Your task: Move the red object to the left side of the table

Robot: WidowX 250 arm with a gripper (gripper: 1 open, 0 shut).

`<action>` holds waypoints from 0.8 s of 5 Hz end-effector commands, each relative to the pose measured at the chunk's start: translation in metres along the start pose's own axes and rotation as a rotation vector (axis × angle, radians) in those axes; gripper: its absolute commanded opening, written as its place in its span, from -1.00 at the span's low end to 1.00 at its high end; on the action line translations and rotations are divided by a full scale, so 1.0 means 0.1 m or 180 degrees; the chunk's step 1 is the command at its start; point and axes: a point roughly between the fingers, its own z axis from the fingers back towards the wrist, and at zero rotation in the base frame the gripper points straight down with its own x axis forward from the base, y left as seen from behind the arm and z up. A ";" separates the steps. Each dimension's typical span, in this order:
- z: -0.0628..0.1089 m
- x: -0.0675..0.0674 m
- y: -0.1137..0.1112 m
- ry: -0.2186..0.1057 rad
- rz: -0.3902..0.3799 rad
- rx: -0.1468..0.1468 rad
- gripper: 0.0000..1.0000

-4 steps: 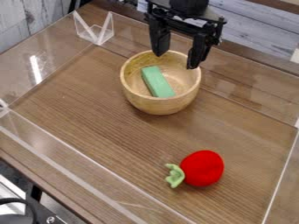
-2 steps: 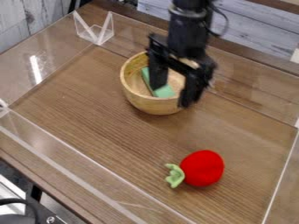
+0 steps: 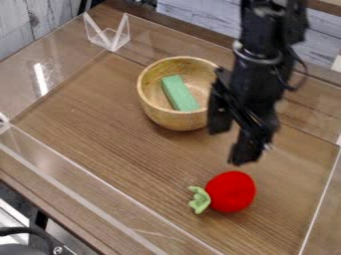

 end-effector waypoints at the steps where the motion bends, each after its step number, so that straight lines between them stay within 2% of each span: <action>1: 0.01 0.04 -0.13 -0.0233 -0.0363 0.0099 1.00; 2: -0.12 0.03 -0.12 -0.0271 -0.0485 0.0074 1.00; 4: -0.34 0.00 -0.08 -0.0310 -0.0500 0.0010 1.00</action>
